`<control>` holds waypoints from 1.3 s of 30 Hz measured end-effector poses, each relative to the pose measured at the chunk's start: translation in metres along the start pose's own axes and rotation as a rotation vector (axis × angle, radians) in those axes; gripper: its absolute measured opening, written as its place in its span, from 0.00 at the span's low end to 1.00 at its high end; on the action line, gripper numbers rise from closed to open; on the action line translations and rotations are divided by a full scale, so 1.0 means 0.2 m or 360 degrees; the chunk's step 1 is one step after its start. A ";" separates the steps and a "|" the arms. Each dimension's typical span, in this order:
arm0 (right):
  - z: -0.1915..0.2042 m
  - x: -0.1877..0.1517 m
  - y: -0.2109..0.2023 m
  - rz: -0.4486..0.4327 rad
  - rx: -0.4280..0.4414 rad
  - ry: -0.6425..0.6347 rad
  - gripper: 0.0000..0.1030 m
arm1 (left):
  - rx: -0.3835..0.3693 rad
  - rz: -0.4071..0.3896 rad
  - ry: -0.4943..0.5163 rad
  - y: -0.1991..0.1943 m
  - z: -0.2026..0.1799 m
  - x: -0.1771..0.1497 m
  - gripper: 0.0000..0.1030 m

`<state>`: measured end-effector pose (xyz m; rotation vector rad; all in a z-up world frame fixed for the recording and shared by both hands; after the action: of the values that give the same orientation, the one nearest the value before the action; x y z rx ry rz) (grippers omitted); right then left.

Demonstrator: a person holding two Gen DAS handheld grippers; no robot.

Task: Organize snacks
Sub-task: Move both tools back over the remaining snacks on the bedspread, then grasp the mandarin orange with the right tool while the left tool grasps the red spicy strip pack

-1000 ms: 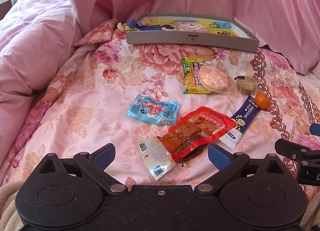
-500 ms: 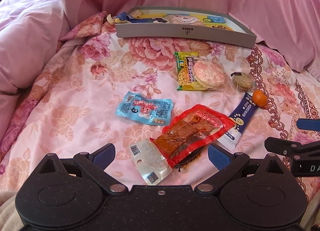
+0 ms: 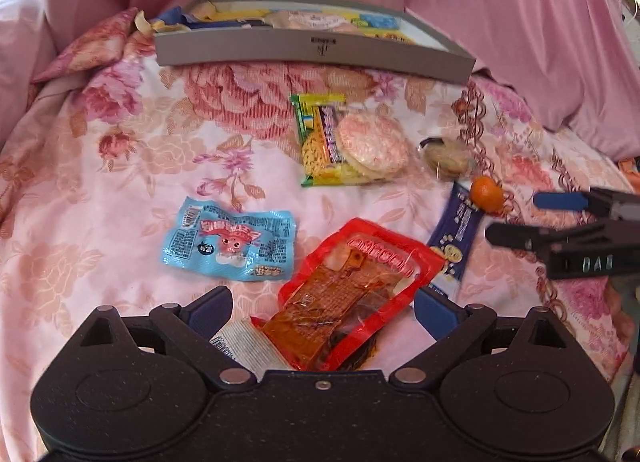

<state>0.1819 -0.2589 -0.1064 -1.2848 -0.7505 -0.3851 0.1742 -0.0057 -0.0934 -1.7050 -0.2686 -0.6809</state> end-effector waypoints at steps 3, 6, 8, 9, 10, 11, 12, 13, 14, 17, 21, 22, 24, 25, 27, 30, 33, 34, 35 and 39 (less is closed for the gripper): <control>-0.02 0.02 0.03 -0.0030 -0.0009 -0.0002 1.00 | 0.0000 0.0044 0.0022 0.03 0.01 0.00 0.93; -0.04 0.04 0.07 -0.0046 0.0003 -0.0019 0.98 | -0.0027 0.0077 0.0034 0.05 0.01 0.00 0.92; -0.05 0.05 0.10 -0.0037 0.0025 -0.0016 0.94 | -0.0035 0.0092 0.0046 0.06 0.01 0.00 0.92; -0.06 0.06 0.12 -0.0031 0.0036 -0.0010 0.92 | -0.0037 0.0099 0.0051 0.07 0.01 -0.01 0.91; -0.06 0.06 0.13 -0.0024 0.0044 -0.0001 0.90 | -0.0039 0.0105 0.0054 0.07 0.00 -0.01 0.91; -0.07 0.06 0.14 -0.0020 0.0048 0.0007 0.89 | -0.0042 0.0111 0.0055 0.08 0.00 -0.01 0.91; -0.07 0.06 0.15 -0.0019 0.0049 0.0012 0.89 | -0.0043 0.0115 0.0055 0.08 0.00 -0.01 0.91; -0.08 0.06 0.16 -0.0016 0.0049 0.0017 0.88 | -0.0040 0.0114 0.0055 0.08 0.00 -0.01 0.90; -0.08 0.06 0.17 -0.0013 0.0048 0.0020 0.85 | -0.0036 0.0111 0.0053 0.08 0.00 -0.01 0.90; -0.08 0.06 0.18 -0.0012 0.0032 0.0025 0.78 | -0.0034 0.0105 0.0025 0.08 0.01 0.00 0.88; -0.07 0.05 0.18 -0.0008 0.0010 0.0004 0.72 | -0.0030 0.0095 -0.0014 0.08 0.03 0.00 0.81; -0.07 0.05 0.18 -0.0006 0.0001 0.0003 0.70 | -0.0032 0.0092 -0.0023 0.08 0.04 0.00 0.81; -0.08 0.05 0.18 0.0001 -0.0018 0.0015 0.63 | -0.0033 0.0084 -0.0028 0.08 0.04 0.00 0.77; -0.08 0.05 0.19 0.0006 -0.0026 0.0024 0.59 | -0.0035 0.0081 -0.0026 0.08 0.03 0.00 0.77; -0.10 0.05 0.19 0.0011 -0.0031 0.0050 0.55 | -0.0034 0.0075 -0.0018 0.07 0.03 0.00 0.74; -0.11 0.05 0.19 0.0013 -0.0058 0.0057 0.45 | -0.0059 0.0073 -0.0008 0.07 0.02 0.00 0.64; -0.11 0.05 0.18 0.0028 -0.0082 0.0058 0.38 | -0.0094 0.0090 0.0007 0.06 0.00 -0.01 0.63; -0.11 0.05 0.18 0.0031 -0.0080 0.0060 0.38 | -0.0092 0.0092 0.0025 0.06 -0.01 -0.01 0.63; -0.10 0.04 0.18 0.0036 -0.0079 0.0058 0.38 | -0.0097 0.0096 0.0037 0.06 -0.02 -0.02 0.63; -0.08 0.03 0.15 0.0059 -0.0065 0.0042 0.38 | -0.0126 0.0108 0.0077 0.05 -0.04 -0.03 0.63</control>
<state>0.2096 -0.2652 -0.1251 -1.3279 -0.6989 -0.3883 0.1715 -0.0154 -0.1038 -1.7623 -0.1509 -0.6894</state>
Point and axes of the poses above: each gripper's, at about its wrist camera, not at the fingertips, and y roughly the way its jaws point, z to its left, x to its top, the point moved 3 cm from there along y, roughly the way its jaws point, and after that the axes turned 6 degrees about z, right-handed, at the moved point
